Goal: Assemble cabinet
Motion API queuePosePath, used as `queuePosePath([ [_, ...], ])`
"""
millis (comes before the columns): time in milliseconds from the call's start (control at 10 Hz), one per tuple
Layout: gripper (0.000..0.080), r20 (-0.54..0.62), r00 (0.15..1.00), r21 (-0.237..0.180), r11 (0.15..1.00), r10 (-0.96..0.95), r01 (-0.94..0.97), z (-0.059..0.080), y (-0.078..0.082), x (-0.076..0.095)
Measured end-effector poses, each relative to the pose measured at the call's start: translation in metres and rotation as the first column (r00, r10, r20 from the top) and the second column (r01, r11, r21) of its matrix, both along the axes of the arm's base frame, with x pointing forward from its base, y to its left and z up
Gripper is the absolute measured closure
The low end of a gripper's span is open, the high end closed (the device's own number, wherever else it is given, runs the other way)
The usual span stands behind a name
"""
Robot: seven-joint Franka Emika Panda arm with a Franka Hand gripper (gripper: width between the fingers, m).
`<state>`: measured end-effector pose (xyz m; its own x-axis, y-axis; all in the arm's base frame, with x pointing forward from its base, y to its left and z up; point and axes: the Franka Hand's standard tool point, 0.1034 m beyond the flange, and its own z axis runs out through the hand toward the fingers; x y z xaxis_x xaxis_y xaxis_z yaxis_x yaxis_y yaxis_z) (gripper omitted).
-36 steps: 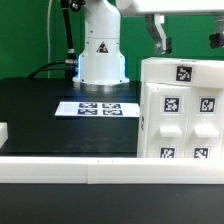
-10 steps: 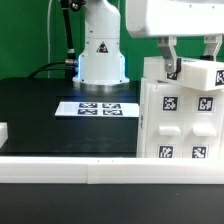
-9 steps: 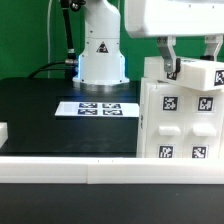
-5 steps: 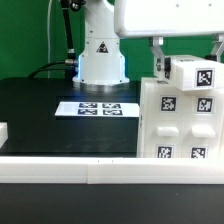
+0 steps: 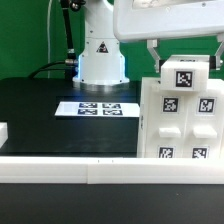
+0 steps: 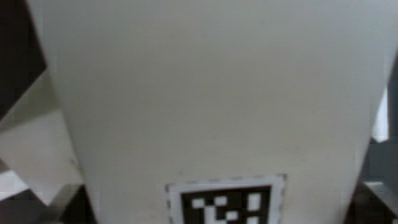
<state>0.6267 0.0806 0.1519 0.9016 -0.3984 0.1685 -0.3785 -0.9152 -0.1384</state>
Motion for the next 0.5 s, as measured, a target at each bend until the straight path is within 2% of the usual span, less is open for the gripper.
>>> queuePosePath([
  [500, 0.0236, -0.018, 0.971, 0.05, 0.969, -0.24, 0.24, 0.0, -0.0032, -0.0001],
])
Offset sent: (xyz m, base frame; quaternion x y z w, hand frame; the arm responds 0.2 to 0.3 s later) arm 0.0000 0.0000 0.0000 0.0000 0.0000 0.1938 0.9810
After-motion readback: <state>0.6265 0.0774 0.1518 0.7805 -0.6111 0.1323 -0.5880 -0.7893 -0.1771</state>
